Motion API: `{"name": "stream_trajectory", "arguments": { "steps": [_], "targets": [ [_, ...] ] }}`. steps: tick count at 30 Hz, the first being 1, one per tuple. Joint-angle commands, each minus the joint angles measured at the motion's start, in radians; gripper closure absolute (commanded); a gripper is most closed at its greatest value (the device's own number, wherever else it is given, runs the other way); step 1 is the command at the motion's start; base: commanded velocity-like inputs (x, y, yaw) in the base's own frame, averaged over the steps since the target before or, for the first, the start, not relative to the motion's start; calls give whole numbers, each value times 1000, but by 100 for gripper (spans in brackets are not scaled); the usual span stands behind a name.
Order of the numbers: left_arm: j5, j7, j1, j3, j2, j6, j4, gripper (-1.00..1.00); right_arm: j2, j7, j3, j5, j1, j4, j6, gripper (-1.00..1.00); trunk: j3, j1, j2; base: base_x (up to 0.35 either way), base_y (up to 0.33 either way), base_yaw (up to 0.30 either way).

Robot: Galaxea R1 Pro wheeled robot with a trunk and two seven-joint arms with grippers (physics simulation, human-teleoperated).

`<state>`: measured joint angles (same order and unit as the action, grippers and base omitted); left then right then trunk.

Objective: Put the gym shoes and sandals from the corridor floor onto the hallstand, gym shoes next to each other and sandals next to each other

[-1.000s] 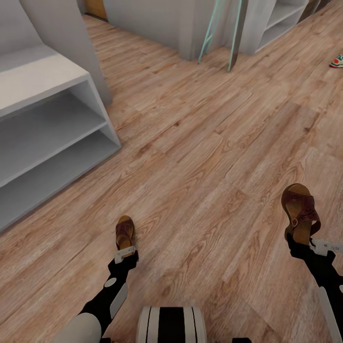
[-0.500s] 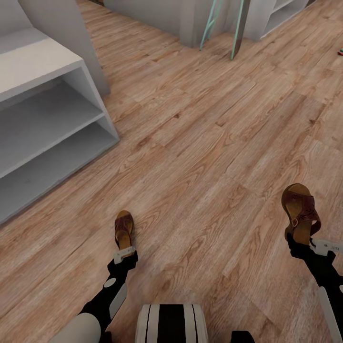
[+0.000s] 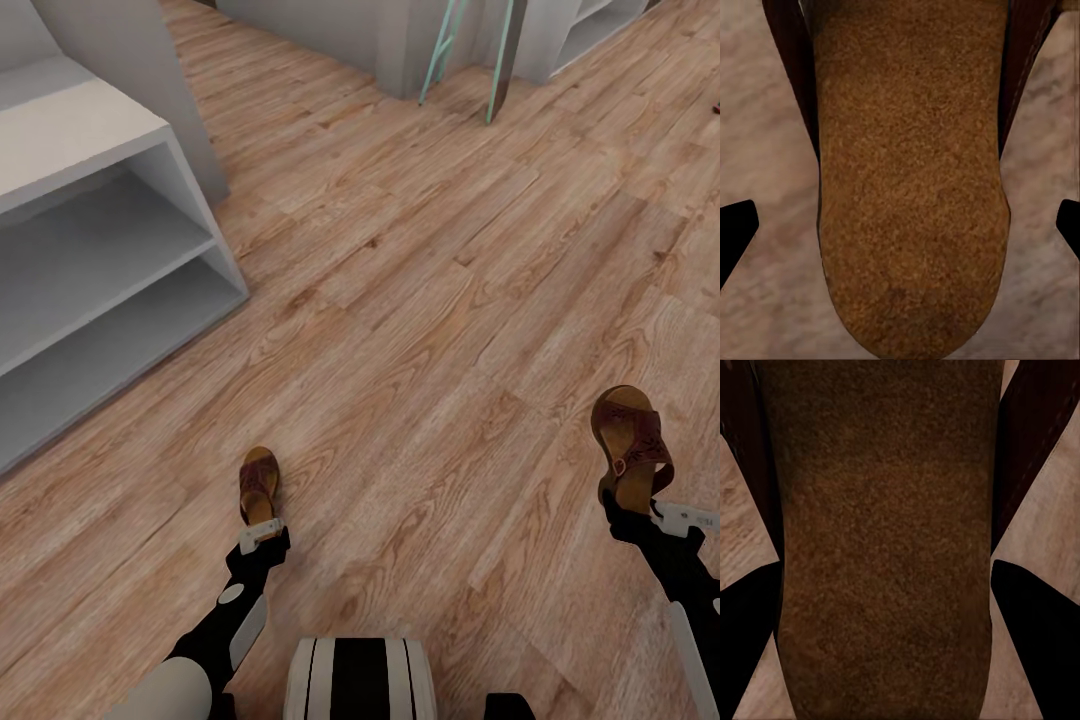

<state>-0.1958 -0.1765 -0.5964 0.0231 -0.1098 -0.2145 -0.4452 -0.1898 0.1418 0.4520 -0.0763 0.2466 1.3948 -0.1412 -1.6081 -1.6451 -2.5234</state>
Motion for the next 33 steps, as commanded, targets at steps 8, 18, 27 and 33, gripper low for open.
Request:
{"name": "stream_trajectory", "arguments": {
  "steps": [8, 18, 27, 33],
  "targets": [
    [-4, 0, 0, 1, -1, -3, 0, -100, 0, 6, 2, -8, 0, 1, -6, 100, -1, 0, 0, 82, 0, 0],
    [-4, 0, 0, 3, 1, -3, -5, -100, 0, 6, 2, -8, 0, 1, -6, 100, -14, -2, -1, 2, 0, 0],
    [-4, 0, 1, 5, 2, -3, -6, -100, 0, 6, 2, -8, 0, 1, -6, 100, -48, -4, -2, 0, 0, 0],
    [-4, 0, 1, 5, 2, -3, -6, -100, 0, 6, 2, -8, 0, 2, -6, 100, -49, -4, -2, 0, 0, 0]
  ]
}}
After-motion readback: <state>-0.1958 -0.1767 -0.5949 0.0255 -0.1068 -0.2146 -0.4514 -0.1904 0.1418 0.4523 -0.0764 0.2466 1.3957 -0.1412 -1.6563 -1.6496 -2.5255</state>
